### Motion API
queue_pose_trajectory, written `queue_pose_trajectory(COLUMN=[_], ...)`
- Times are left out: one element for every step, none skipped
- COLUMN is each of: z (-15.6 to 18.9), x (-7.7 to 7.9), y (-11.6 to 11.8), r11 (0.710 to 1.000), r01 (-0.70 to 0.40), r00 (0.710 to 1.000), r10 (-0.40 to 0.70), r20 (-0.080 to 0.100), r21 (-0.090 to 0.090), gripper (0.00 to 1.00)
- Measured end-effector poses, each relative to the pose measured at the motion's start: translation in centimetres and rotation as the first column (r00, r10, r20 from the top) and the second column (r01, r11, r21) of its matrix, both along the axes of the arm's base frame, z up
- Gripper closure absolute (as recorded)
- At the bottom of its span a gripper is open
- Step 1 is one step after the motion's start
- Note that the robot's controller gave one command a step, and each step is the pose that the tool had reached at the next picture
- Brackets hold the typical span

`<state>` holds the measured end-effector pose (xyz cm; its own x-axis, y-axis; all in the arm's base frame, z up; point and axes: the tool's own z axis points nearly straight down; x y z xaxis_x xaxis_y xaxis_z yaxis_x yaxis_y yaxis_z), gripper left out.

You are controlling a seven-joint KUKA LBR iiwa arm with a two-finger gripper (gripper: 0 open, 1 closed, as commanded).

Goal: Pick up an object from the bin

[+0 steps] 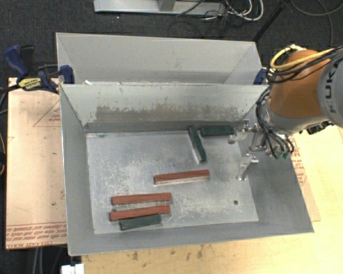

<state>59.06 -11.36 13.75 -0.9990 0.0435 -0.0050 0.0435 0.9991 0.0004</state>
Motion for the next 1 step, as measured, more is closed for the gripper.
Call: queue_pose_trajectory(z=[-1.12], x=[-1.93], y=[2.98], r11=[1.000], r01=[0.030], r00=[0.999], r10=[-0.029], r20=[-0.018], r21=[0.003], gripper=[0.00])
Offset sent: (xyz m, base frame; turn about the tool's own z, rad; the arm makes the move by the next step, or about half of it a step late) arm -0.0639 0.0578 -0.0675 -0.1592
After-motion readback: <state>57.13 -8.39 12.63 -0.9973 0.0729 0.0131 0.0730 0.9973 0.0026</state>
